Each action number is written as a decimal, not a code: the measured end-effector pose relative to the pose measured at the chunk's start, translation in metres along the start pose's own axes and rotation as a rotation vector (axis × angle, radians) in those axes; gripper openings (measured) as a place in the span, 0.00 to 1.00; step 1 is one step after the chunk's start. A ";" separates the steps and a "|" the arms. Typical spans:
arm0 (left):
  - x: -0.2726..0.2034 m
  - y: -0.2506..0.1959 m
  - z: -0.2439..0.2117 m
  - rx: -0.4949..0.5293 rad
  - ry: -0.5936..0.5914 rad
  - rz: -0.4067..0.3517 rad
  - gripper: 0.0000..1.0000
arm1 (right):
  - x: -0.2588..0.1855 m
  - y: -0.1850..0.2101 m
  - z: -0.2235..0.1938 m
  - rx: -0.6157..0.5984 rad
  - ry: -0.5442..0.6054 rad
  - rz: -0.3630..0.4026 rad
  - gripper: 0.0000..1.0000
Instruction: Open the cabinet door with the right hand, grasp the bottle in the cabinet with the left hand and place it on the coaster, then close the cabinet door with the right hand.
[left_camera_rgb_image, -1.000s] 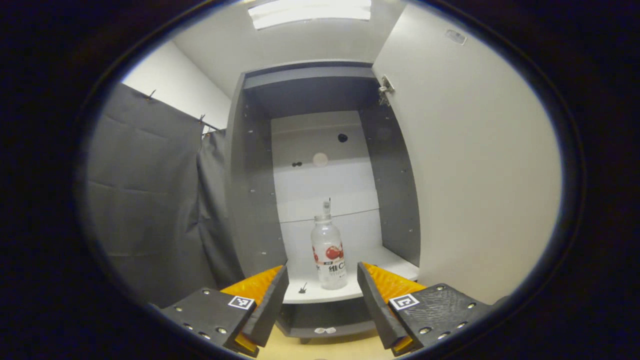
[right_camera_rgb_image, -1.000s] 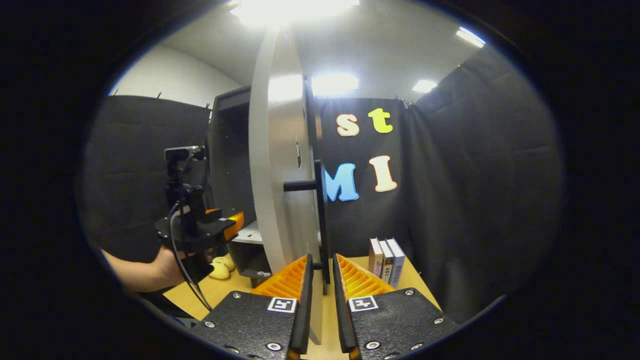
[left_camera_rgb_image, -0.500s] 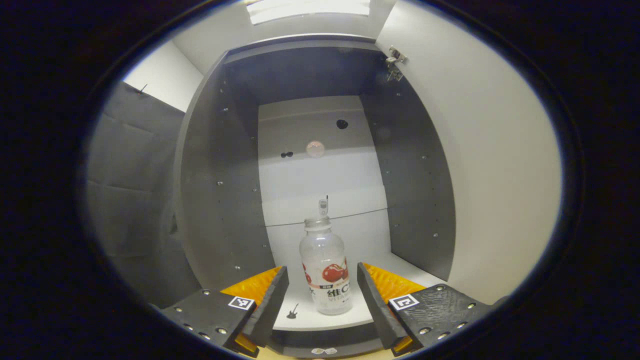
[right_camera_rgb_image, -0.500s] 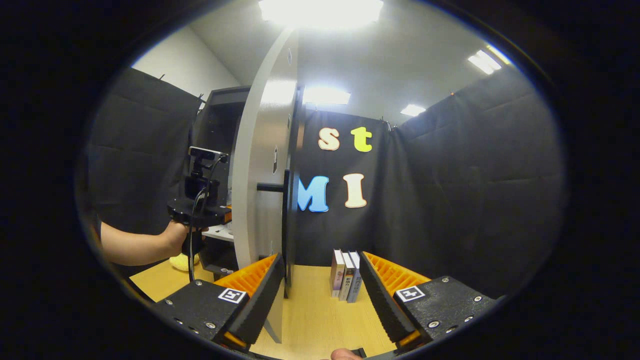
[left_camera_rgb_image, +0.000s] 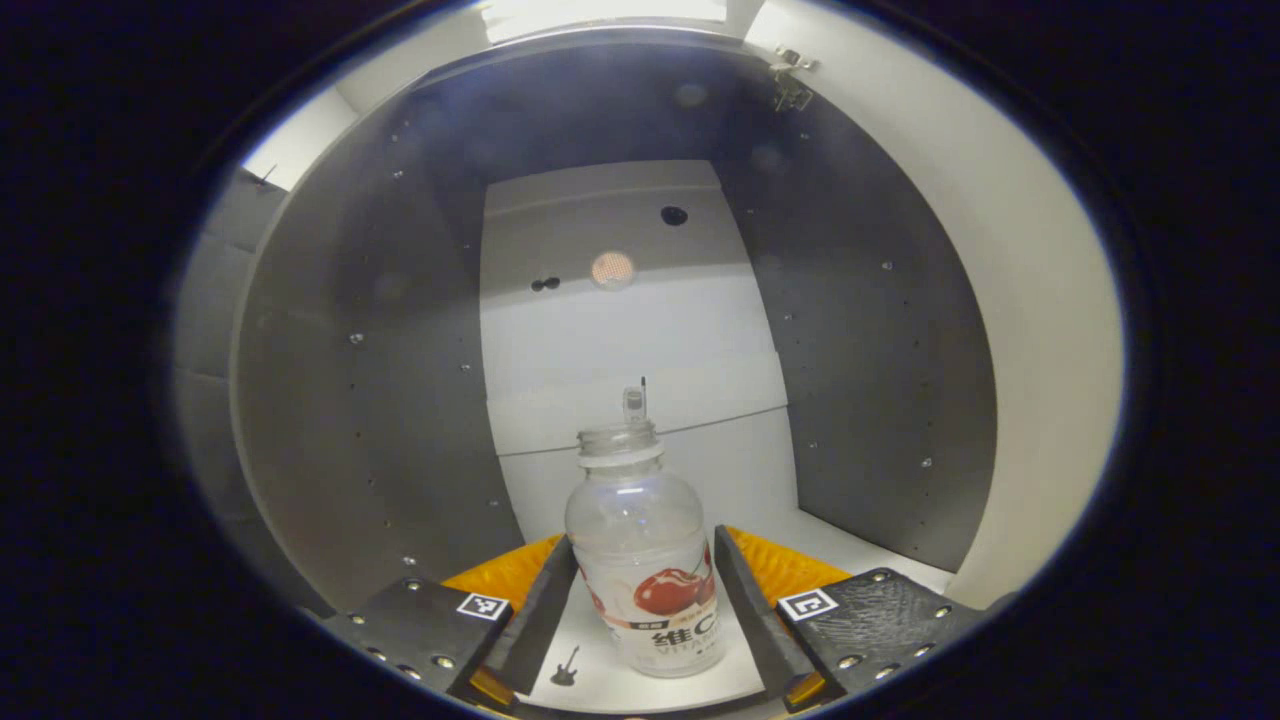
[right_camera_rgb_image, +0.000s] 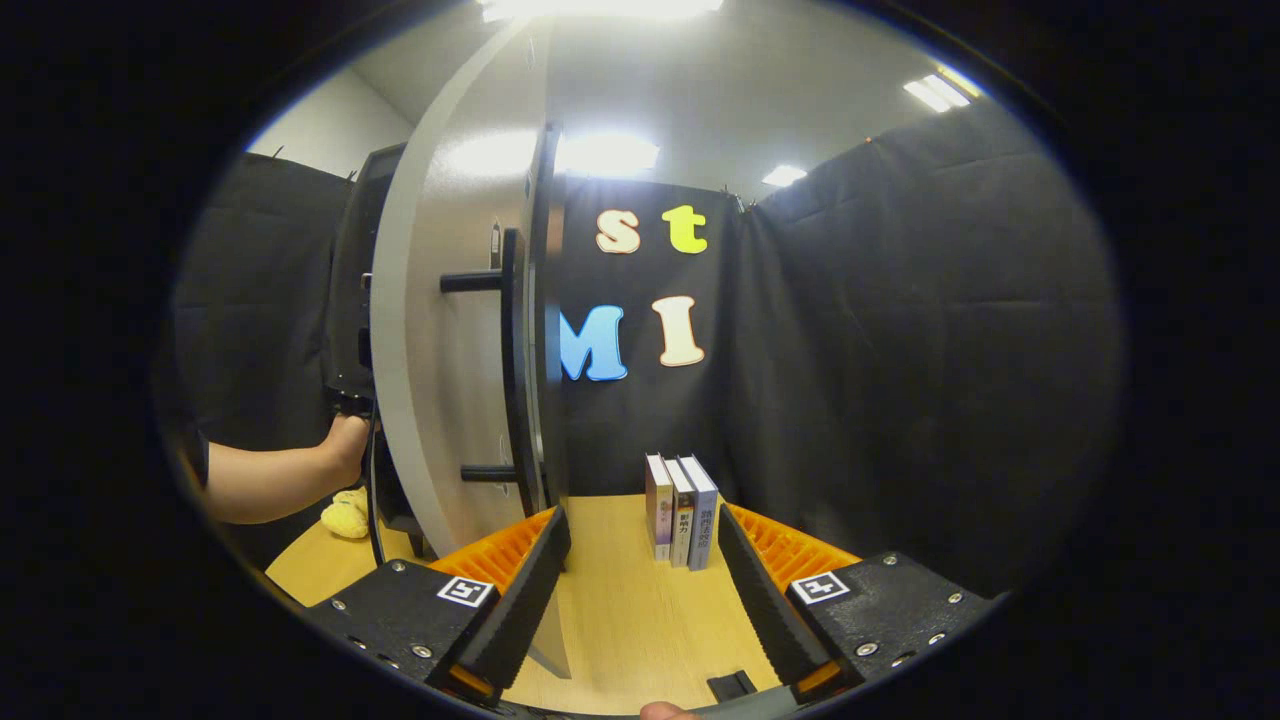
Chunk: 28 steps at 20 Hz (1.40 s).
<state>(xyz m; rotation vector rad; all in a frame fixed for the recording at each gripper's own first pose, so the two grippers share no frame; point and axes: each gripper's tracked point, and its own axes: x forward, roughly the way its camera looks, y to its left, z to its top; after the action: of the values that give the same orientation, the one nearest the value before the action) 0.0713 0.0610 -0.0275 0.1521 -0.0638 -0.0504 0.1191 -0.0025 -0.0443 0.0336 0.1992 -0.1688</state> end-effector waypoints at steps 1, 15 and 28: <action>-0.002 -0.001 -0.002 -0.006 0.000 0.003 0.85 | 0.002 0.003 -0.003 0.006 0.011 -0.001 0.92; -0.057 0.005 0.043 0.003 -0.051 0.037 0.72 | 0.006 0.006 -0.026 -0.023 0.047 0.088 0.92; -0.049 0.007 0.042 0.019 -0.050 0.090 0.72 | -0.013 0.000 -0.044 -0.012 0.051 0.234 0.93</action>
<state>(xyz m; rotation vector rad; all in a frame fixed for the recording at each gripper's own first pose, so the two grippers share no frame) 0.0200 0.0638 0.0123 0.1668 -0.1210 0.0358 0.0981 0.0020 -0.0845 0.0492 0.2453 0.0663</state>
